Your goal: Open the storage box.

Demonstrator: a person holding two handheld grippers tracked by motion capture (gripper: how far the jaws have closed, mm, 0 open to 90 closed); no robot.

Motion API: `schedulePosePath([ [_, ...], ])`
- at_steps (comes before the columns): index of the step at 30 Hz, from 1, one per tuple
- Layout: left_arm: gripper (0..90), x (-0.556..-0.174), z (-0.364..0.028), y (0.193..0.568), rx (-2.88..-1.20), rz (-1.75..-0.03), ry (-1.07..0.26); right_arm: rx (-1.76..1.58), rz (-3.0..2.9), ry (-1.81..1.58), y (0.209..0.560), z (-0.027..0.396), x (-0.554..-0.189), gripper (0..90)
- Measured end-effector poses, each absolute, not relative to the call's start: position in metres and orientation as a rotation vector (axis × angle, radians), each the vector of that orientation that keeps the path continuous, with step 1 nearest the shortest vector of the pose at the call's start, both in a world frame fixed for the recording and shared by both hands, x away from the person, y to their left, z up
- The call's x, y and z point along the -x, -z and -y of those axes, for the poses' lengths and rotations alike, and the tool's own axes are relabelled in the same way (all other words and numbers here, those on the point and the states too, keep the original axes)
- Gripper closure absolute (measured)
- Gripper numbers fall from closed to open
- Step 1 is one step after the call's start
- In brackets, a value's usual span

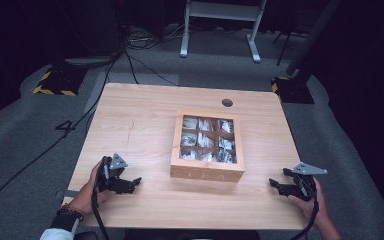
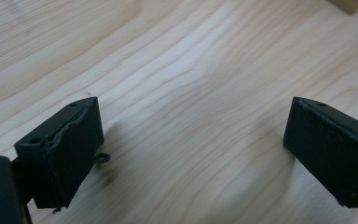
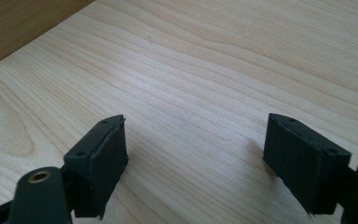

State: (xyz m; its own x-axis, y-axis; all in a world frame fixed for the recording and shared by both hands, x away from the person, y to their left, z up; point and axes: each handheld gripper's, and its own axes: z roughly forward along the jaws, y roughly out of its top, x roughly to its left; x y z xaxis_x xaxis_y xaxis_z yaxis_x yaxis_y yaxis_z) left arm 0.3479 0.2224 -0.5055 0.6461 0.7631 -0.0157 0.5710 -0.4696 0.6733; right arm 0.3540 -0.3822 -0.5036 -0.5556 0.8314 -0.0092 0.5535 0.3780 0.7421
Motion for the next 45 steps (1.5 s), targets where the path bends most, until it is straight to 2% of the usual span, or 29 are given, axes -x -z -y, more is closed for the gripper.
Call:
schedulePosePath([
  [8,0.4,-0.351,-0.207,0.506,-2.242,-0.978,-0.350,-1.088,-2.293,-1.059,0.486,0.362,-0.349,25.8],
  [13,0.5,-0.352,-0.206,0.506,-2.248,-0.967,-0.344,-0.951,-2.342,-1.122,0.468,0.331,-0.344,28.8],
  [24,0.5,-0.357,-0.203,0.506,-2.256,-0.946,-0.338,-0.910,-2.353,-1.180,0.451,0.297,-0.341,36.9],
  [39,0.5,-0.389,-0.173,0.505,-2.252,-0.959,-0.345,-0.894,-2.375,-1.155,0.450,0.269,-0.344,43.6],
  [45,0.5,-0.396,-0.163,0.505,-2.266,-0.924,-0.326,-0.910,-2.353,-1.152,0.450,0.267,-0.346,40.7],
])
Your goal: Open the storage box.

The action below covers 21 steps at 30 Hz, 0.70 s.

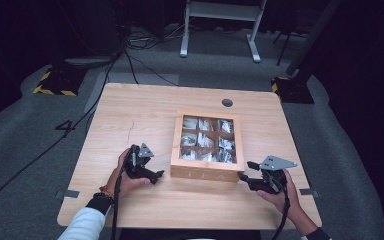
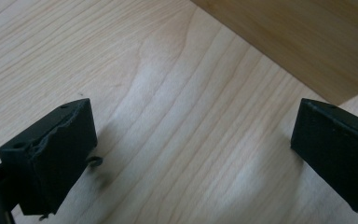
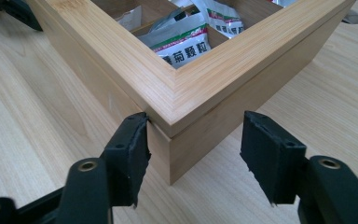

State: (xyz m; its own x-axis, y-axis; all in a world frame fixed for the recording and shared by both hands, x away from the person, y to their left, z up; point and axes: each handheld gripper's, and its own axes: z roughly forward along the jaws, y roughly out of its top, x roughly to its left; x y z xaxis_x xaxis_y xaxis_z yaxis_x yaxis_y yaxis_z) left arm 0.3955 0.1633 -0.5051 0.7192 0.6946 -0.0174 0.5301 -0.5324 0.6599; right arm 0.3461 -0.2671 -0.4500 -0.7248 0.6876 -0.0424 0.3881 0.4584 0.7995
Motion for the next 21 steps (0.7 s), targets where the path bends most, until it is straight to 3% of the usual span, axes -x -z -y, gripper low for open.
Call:
schedulePosePath([
  [21,0.6,-0.402,-0.142,0.505,-2.280,-0.884,-0.319,-0.878,-2.317,-1.185,0.443,0.268,-0.343,43.2],
])
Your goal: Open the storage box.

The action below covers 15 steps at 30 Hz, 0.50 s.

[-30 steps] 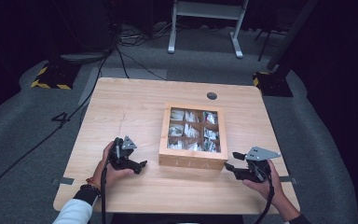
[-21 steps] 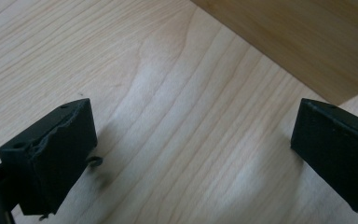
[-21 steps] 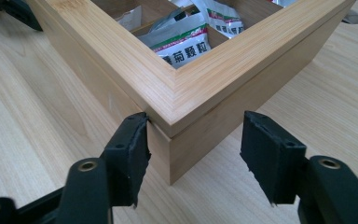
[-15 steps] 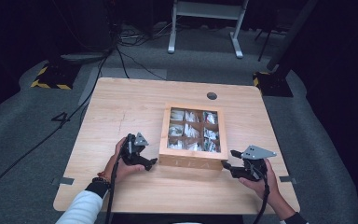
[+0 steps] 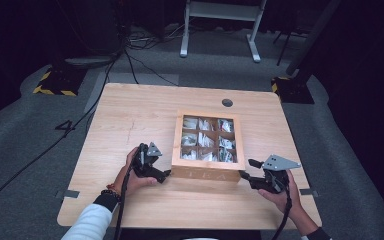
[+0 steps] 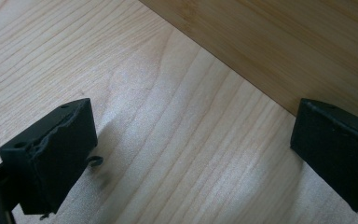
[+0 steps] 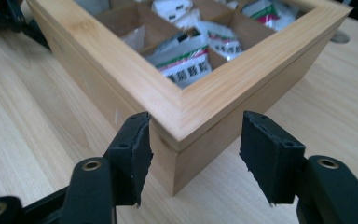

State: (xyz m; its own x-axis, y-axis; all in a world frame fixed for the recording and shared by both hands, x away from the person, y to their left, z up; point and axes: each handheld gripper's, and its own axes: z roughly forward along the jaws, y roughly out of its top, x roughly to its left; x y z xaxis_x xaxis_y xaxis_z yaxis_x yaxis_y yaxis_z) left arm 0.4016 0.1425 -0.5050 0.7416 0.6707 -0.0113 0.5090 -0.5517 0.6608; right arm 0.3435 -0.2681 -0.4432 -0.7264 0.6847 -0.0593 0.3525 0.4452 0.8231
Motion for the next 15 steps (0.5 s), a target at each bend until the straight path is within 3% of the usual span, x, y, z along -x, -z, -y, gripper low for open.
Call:
schedulePosePath([
  [12,0.8,-0.4009,-0.1431,0.5045,-2.283,-0.886,-0.317,-0.891,-2.338,-1.161,0.4490,0.2590,-0.3464,44.9],
  [15,5.1,-0.4006,-0.1445,0.5034,-2.281,-0.888,-0.315,-0.893,-2.326,-1.170,0.4468,0.2589,-0.3467,44.4],
])
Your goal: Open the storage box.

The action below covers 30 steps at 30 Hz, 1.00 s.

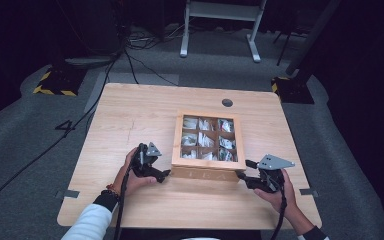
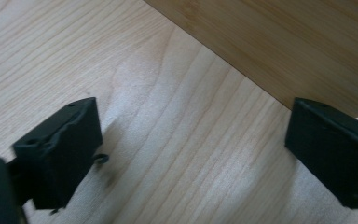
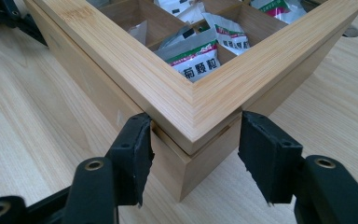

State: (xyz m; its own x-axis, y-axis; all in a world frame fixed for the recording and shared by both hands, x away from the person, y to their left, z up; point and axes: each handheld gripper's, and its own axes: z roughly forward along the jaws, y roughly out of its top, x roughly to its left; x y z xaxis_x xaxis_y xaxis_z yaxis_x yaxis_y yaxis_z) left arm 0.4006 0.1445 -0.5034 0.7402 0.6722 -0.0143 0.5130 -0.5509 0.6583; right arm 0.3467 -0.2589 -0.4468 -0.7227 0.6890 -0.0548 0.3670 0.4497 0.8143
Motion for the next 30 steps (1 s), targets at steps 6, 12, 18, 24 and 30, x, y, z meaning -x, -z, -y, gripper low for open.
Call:
schedulePosePath([
  [6,15.2,-0.394,-0.143,0.491,-2.286,-0.800,-0.393,-0.884,-2.313,-1.172,0.443,0.258,-0.346,42.8],
  [12,17.9,-0.389,-0.143,0.469,-2.230,-0.752,-0.436,-0.891,-2.280,-1.200,0.436,0.258,-0.346,41.6],
  [18,18.3,-0.386,-0.144,0.451,-2.191,-0.712,-0.485,-0.907,-2.250,-1.220,0.428,0.256,-0.348,38.7],
  [24,18.3,-0.385,-0.139,0.437,-2.153,-0.673,-0.480,-0.919,-2.229,-1.245,0.423,0.256,-0.351,37.8],
  [30,21.5,-0.391,-0.124,0.432,-2.142,-0.623,-0.505,-0.927,-2.212,-1.259,0.418,0.256,-0.353,36.8],
])
